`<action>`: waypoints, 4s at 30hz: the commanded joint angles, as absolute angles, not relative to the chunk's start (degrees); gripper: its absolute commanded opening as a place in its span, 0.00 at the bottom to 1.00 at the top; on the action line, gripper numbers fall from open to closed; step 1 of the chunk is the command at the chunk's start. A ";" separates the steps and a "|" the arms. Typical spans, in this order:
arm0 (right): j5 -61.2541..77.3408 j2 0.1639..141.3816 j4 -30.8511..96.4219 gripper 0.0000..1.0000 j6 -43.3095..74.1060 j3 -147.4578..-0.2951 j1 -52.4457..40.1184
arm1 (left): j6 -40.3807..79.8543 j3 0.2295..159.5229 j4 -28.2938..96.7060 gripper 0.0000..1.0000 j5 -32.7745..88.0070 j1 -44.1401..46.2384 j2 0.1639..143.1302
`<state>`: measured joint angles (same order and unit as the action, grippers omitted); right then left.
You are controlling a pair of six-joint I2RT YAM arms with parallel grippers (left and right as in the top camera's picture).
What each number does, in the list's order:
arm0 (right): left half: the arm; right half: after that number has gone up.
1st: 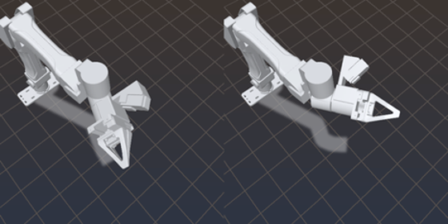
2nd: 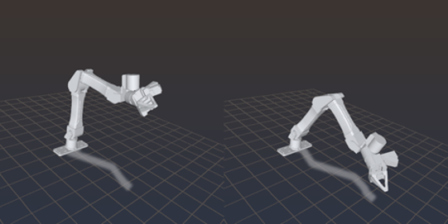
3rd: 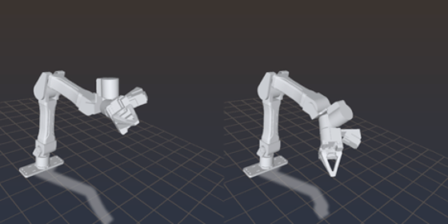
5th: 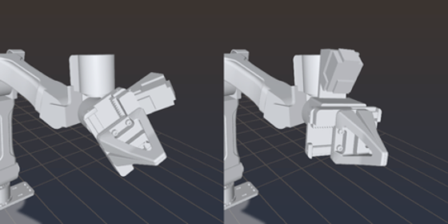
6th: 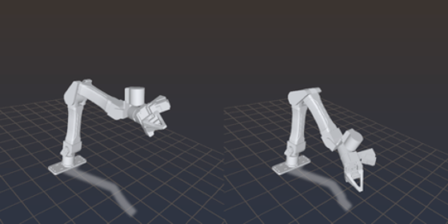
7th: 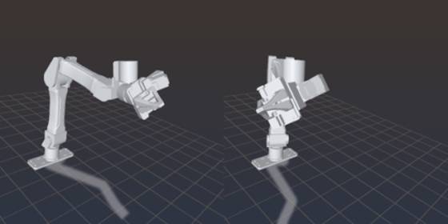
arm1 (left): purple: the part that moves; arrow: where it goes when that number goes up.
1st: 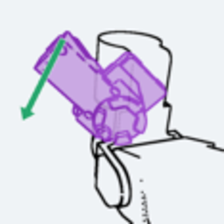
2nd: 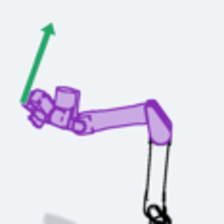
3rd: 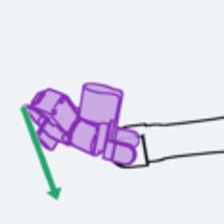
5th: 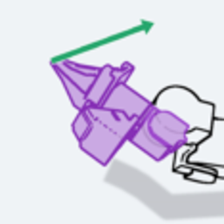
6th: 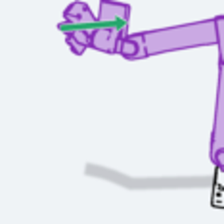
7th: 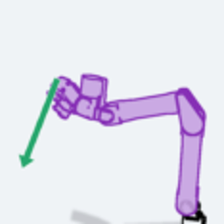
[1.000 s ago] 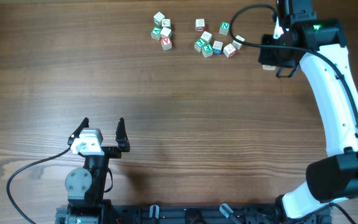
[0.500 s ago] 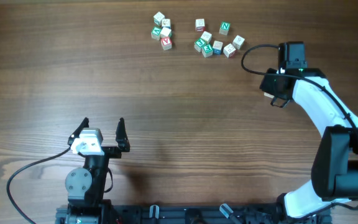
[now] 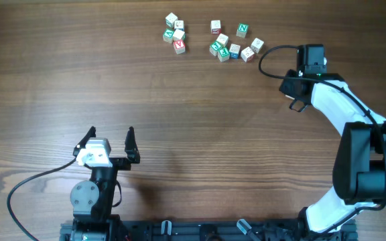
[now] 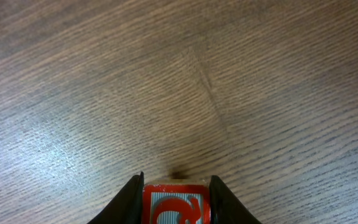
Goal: Form a circle
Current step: 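Carry the red block right and lower it onto the table, then open the right gripper to release the red block, then move the right gripper back to the cluster and grasp a block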
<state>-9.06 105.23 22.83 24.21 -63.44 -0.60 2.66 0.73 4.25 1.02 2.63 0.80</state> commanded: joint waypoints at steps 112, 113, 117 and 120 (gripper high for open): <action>7.81 114.52 19.73 0.98 22.35 -96.86 -7.70 | 3.03 0.32 4.27 1.00 1.91 2.90 0.32; 7.81 117.12 20.23 0.97 21.39 -99.68 -8.95 | 3.03 0.32 4.27 1.00 1.91 2.90 0.32; 3.38 127.90 22.28 0.89 19.68 -108.73 -15.25 | 3.03 0.32 4.27 1.00 1.91 2.90 0.32; -3.18 130.98 21.76 0.84 21.17 -109.93 -18.17 | 3.03 0.32 4.27 1.00 1.91 2.90 0.32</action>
<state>2.46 128.73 21.98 20.67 -107.96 -16.88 2.66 0.71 4.23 1.02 2.63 0.80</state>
